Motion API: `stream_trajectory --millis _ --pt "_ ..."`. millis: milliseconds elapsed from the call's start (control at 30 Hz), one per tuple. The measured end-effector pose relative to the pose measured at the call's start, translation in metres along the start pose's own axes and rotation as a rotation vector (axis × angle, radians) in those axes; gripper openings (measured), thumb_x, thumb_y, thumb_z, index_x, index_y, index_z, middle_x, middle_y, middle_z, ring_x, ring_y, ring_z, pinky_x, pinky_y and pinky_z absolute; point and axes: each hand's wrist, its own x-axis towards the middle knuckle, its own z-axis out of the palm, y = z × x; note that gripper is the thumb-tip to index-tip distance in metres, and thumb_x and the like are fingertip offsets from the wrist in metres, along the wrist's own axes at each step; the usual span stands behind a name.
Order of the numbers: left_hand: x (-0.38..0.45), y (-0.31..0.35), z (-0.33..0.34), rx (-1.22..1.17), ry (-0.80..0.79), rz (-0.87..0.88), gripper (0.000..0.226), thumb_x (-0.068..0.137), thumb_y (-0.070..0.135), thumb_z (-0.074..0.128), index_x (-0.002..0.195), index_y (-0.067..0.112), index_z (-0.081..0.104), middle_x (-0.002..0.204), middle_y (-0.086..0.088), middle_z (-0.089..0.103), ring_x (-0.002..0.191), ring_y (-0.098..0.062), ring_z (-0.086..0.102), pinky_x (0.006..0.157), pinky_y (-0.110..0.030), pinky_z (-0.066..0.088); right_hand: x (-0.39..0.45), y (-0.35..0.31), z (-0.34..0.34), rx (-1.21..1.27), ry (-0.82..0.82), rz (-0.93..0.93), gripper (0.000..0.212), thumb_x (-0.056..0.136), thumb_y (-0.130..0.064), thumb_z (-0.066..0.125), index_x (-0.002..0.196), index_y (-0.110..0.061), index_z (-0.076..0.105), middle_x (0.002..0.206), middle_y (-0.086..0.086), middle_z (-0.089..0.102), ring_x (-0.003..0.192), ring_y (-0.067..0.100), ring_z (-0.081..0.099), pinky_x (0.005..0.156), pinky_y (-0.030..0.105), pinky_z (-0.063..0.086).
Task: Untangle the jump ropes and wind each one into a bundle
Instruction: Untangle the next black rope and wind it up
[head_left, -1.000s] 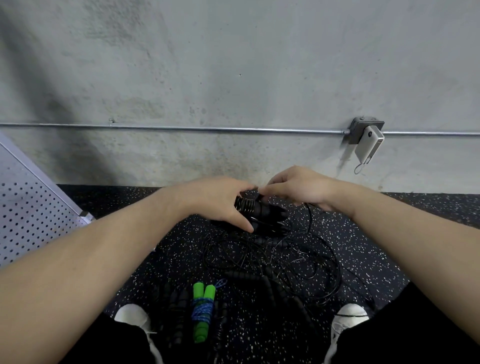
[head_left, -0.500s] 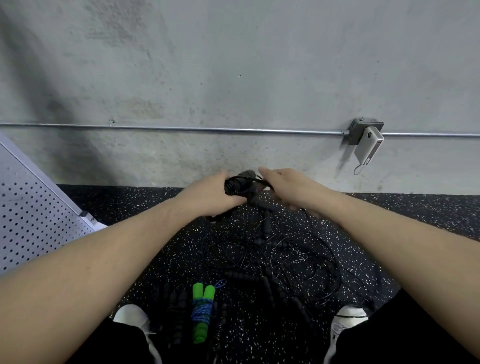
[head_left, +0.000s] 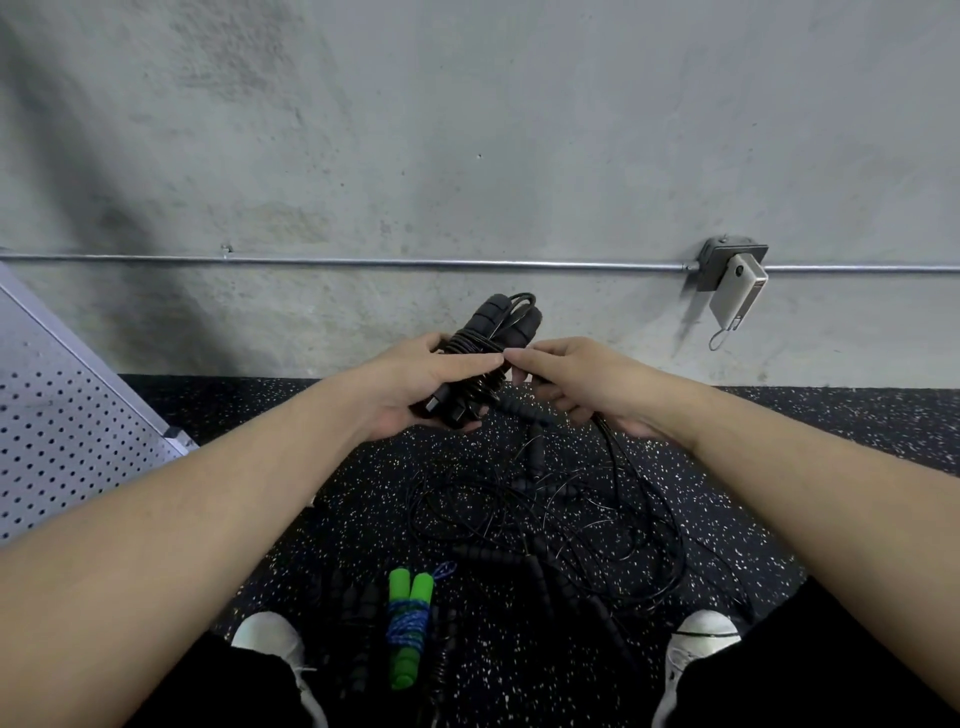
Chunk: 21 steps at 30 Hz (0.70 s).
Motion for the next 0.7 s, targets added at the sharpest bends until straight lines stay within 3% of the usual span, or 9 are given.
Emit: stream_trajectory --millis 200,333,400,500,567,633,700 --pt "-0.003 0.004 0.004 -0.073 -0.012 -0.004 0.064 0.076 0.054 0.073 0.124 0.015 0.057 0.087 -0.008 0.073 0.068 -0.024 0.07 0.059 -0.037 0.058 0.001 0.001 -0.003 0.057 -0.044 -0.065 0.031 0.1 -0.048 0.052 0.086 -0.022 0.061 0.053 -0.01 0.034 0.046 0.008 0.027 0.045 0.02 0.021" --pt "-0.006 0.013 -0.004 -0.204 0.002 0.044 0.048 0.09 0.043 0.065 0.122 0.008 0.062 0.082 -0.01 0.072 0.066 -0.023 0.067 0.054 -0.034 0.057 -0.002 0.004 -0.01 0.112 -0.135 -0.081 0.033 0.103 -0.043 0.048 0.083 -0.02 0.059 0.056 -0.006 0.033 0.047 0.01 0.027 0.042 0.02 0.024" --pt "-0.008 0.018 -0.013 -0.276 0.022 0.047 0.049 0.084 0.043 0.066 0.115 0.005 0.066 0.082 -0.013 0.072 0.065 -0.024 0.066 0.053 -0.033 0.056 -0.002 0.007 -0.017 0.131 -0.186 -0.101 0.03 0.105 -0.036 0.044 0.094 -0.016 0.061 0.059 -0.006 0.035 0.049 0.01 0.031 0.044 0.019 0.031" --pt "-0.008 0.02 -0.024 -0.331 0.03 0.035 0.045 0.082 0.046 0.064 0.099 0.006 0.075 0.085 -0.014 0.072 0.064 -0.024 0.067 0.055 -0.031 0.056 -0.003 0.01 -0.027 0.176 -0.293 -0.098 0.027 0.108 -0.024 0.039 0.116 -0.011 0.061 0.067 -0.005 0.042 0.058 0.01 0.041 0.058 0.021 0.043" --pt "-0.008 0.02 -0.026 -0.367 0.003 0.038 0.041 0.081 0.045 0.064 0.084 0.007 0.08 0.085 -0.013 0.072 0.062 -0.024 0.066 0.059 -0.033 0.058 -0.006 0.011 -0.03 0.137 -0.308 -0.078 0.027 0.108 -0.021 0.039 0.119 -0.01 0.061 0.068 -0.006 0.046 0.062 0.01 0.046 0.06 0.018 0.045" --pt "-0.009 0.019 -0.026 -0.396 -0.034 0.043 0.038 0.082 0.043 0.063 0.08 0.008 0.08 0.082 -0.013 0.07 0.06 -0.025 0.064 0.06 -0.035 0.059 -0.009 0.011 -0.03 -0.013 -0.27 -0.041 0.029 0.106 -0.03 0.043 0.108 -0.01 0.063 0.062 -0.006 0.049 0.058 0.012 0.05 0.06 0.019 0.049" --pt "-0.01 0.019 -0.026 -0.371 -0.097 0.05 0.037 0.083 0.042 0.062 0.09 0.008 0.076 0.082 -0.013 0.069 0.061 -0.025 0.063 0.06 -0.037 0.059 -0.007 0.014 -0.031 -0.223 -0.196 -0.019 0.04 0.098 -0.051 0.05 0.086 -0.015 0.063 0.056 -0.004 0.05 0.053 0.013 0.05 0.075 0.028 0.052"
